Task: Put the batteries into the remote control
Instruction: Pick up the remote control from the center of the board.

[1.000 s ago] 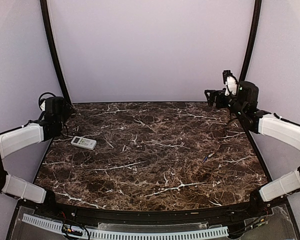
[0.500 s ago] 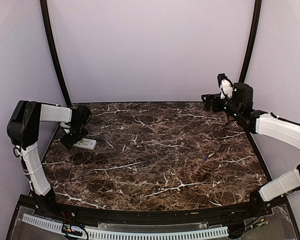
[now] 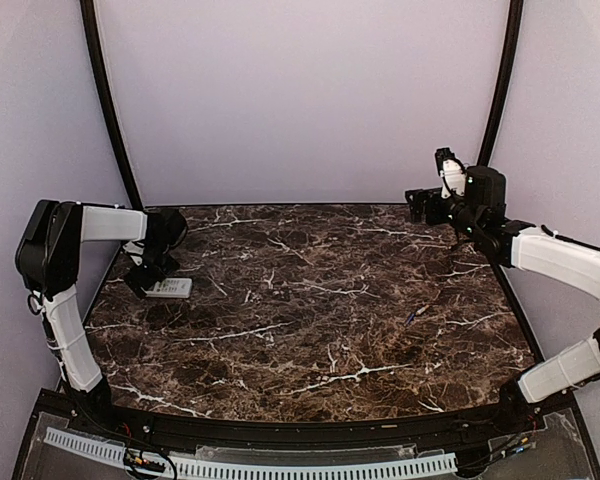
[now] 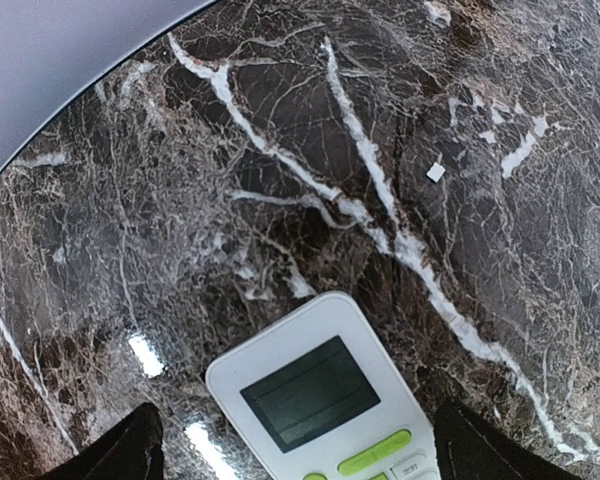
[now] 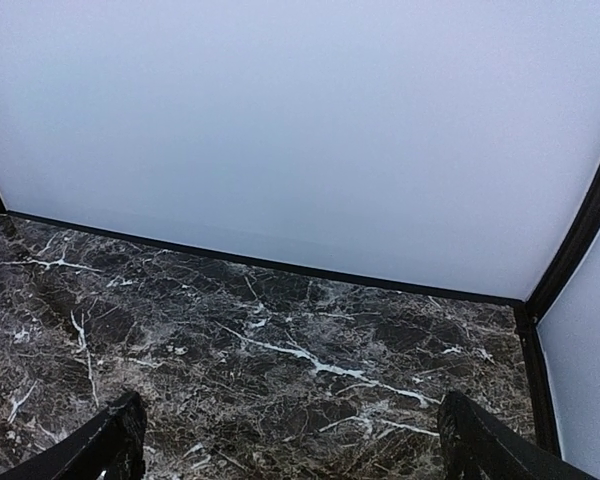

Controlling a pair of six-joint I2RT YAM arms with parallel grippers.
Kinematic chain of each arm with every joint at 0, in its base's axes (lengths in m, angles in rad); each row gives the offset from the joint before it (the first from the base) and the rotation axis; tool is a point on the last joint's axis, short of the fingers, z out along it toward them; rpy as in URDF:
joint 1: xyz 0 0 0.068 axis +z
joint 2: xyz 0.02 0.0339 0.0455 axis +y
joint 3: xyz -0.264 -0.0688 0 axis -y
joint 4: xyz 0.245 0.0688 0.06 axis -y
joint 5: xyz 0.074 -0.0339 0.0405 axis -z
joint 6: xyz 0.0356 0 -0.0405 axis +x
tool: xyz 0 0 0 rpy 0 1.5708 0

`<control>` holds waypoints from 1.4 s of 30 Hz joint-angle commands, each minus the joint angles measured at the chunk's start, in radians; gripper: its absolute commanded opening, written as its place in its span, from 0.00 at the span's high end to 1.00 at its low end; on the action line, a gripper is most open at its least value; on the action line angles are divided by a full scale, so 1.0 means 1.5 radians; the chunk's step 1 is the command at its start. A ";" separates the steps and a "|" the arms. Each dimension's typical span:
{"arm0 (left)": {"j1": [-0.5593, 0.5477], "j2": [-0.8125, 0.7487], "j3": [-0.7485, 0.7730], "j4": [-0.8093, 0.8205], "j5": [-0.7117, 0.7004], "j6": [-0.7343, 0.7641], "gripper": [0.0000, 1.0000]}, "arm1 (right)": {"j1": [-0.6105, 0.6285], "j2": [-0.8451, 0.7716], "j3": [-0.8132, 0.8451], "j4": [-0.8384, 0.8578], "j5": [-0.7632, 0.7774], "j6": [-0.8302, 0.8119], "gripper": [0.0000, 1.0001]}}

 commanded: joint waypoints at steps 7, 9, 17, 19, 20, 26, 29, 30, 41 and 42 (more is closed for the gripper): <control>0.018 0.012 0.007 0.007 0.056 0.043 0.08 | 0.007 -0.020 -0.027 0.001 0.025 -0.008 0.01; 0.019 0.013 0.008 0.005 0.055 0.042 0.08 | 0.006 -0.036 -0.039 0.003 0.025 -0.008 0.01; 0.011 0.037 0.052 -0.056 0.044 0.011 0.11 | 0.007 -0.152 -0.099 0.005 0.014 0.005 0.01; 0.008 0.035 0.050 -0.054 0.058 0.002 0.12 | 0.007 -0.186 -0.117 0.003 0.007 0.014 0.01; 0.007 0.035 0.048 -0.049 0.076 -0.004 0.12 | 0.007 -0.201 -0.123 0.001 0.005 0.023 0.01; -0.007 0.036 0.021 -0.025 0.125 -0.055 0.13 | 0.007 -0.255 -0.141 0.000 0.000 0.032 0.01; -0.021 0.035 0.024 -0.040 0.119 -0.081 0.13 | 0.008 -0.247 -0.136 0.001 0.003 0.030 0.01; -0.023 0.033 0.020 -0.048 0.121 -0.089 0.13 | 0.007 -0.243 -0.133 0.002 0.003 0.030 0.01; -0.027 0.042 0.008 -0.045 0.116 -0.139 0.44 | 0.007 -0.222 -0.102 -0.020 0.007 0.024 0.01; -0.027 0.041 0.008 -0.044 0.113 -0.131 0.46 | 0.007 -0.224 -0.101 -0.021 0.007 0.024 0.01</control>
